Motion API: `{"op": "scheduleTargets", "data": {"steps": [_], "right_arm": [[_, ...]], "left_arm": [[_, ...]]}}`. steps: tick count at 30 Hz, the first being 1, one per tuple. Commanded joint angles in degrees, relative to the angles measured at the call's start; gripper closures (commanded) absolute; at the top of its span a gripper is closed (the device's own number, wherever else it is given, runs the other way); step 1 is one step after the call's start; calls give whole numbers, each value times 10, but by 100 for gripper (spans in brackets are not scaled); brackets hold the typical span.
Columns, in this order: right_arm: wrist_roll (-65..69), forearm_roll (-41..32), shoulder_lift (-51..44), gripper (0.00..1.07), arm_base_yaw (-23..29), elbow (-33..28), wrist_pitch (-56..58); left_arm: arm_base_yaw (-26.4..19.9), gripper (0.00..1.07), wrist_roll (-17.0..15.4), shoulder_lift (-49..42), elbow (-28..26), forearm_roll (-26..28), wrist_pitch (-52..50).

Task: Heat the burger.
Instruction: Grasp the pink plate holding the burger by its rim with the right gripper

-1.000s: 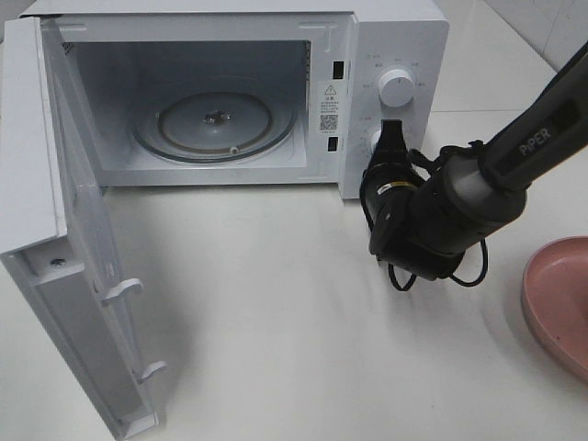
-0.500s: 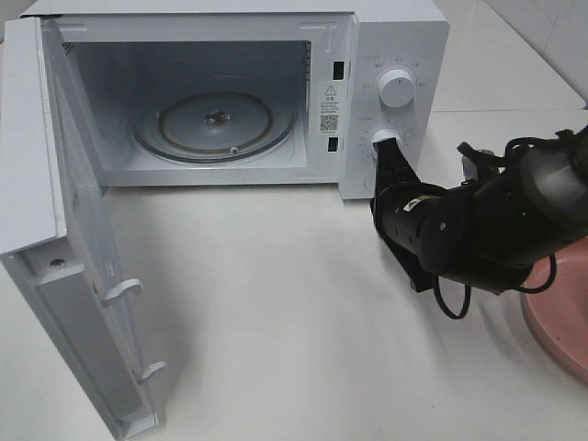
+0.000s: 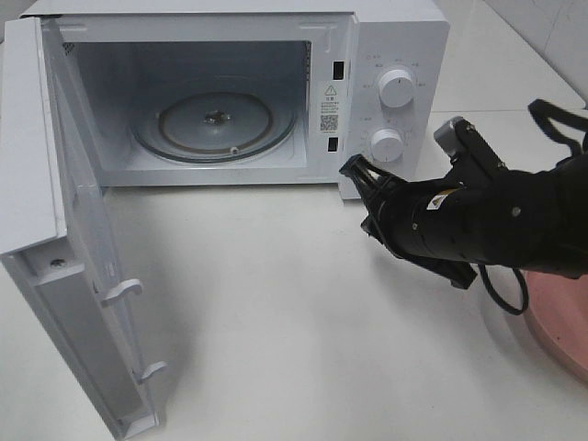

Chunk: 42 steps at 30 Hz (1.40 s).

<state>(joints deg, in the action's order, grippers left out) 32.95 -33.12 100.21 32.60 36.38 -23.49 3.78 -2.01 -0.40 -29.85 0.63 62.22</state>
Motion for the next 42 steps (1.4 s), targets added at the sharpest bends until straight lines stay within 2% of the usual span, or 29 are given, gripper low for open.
{"op": "scheduleTargets", "data": {"steps": [1,10,12,13,15,16,18,28,29,30,31,32,33,34,35,36,37,38,39,40,42], "right_arm": [[-124,36,-42,107,-27,-3,112],[-215,122,-104,106,-80,-3,288],[-217,171,-125,105,-95,-3,344],[-217,171,-125,105,-95,-3,344],[-218,239,-150,104,-106,-3,413],[-218,239,-150,104,-106,-3,413],[-218,295,-168,103,-106,-3,458],[-214,376,-187,97,-106,-3,576],[-211,397,-187,91,-106,-3,579],[-211,397,-187,91,-106,-3,579],[-211,406,-187,85,-106,-3,578],[-211,418,-187,70,-106,-3,578],[-211,418,-187,70,-106,-3,578],[-211,423,-187,52,-106,-3,577],[-211,425,-187,44,-106,-3,577],[-211,425,-187,44,-106,-3,577],[-211,429,-187,23,-106,-3,580],[-211,429,-187,23,-106,-3,580],[-211,433,-187,16,-106,-3,584],[-211,433,-187,5,-106,-3,595],[-211,434,-187,5,-106,2,616]], "left_arm": [[-1,9,1,-10,2,3,-9],[-1,9,1,-10,2,3,-9],[-1,9,1,-10,2,3,-9],[-1,9,1,-10,2,3,-9],[-1,9,1,-10,2,3,-9],[-1,9,1,-10,2,3,-9],[-1,9,1,-10,2,3,-9],[-1,9,1,-10,2,3,-9],[-1,9,1,-10,2,3,-9],[-1,9,1,-10,2,3,-9],[-1,9,1,-10,2,3,-9],[-1,9,1,-10,2,3,-9],[-1,9,1,-10,2,3,-9],[-1,9,1,-10,2,3,-9],[-1,9,1,-10,2,3,-9],[-1,9,1,-10,2,3,-9],[-1,9,1,-10,2,3,-9],[-1,9,1,-10,2,3,-9],[-1,9,1,-10,2,3,-9],[-1,9,1,-10,2,3,-9],[-1,9,1,-10,2,3,-9]]}}
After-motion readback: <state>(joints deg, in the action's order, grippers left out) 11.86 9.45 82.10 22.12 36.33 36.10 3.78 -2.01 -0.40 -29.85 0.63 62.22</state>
